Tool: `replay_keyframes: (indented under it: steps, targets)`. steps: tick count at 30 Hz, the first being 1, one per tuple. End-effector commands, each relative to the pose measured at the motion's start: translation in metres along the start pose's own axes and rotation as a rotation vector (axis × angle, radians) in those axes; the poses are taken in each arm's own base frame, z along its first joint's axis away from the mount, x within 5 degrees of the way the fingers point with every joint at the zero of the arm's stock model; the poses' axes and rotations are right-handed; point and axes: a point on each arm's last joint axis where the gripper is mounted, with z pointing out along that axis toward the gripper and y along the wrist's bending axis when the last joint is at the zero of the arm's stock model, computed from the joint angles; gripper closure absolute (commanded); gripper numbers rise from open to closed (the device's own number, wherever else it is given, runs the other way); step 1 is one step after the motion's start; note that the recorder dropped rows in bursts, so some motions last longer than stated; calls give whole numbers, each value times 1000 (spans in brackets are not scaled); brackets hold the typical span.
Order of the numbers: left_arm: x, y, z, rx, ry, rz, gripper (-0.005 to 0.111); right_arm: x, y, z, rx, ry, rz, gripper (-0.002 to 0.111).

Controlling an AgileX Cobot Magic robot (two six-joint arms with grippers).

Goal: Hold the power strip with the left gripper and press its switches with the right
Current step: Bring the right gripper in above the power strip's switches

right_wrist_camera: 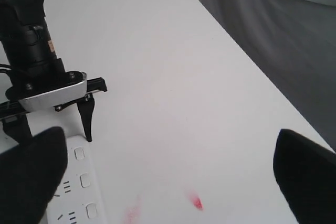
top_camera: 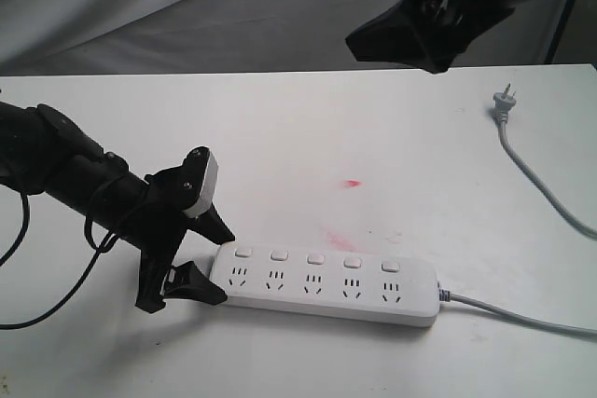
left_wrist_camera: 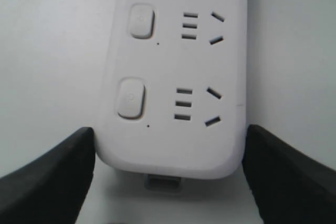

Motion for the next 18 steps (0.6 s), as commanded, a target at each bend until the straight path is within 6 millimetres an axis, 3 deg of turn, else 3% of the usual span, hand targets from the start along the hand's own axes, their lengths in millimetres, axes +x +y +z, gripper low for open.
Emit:
replay_keyframes:
  steps: [1,9,18]
  targets:
    - [-3,2,0,-16,-6,0,107,-5,0,-1,0,-39,21,10]
    - [-3,2,0,-16,-6,0,107,-5,22,12,-147,-12,-190,10]
    - [-3,2,0,-16,-6,0,107,6,29,64,-218,39,-193,10]
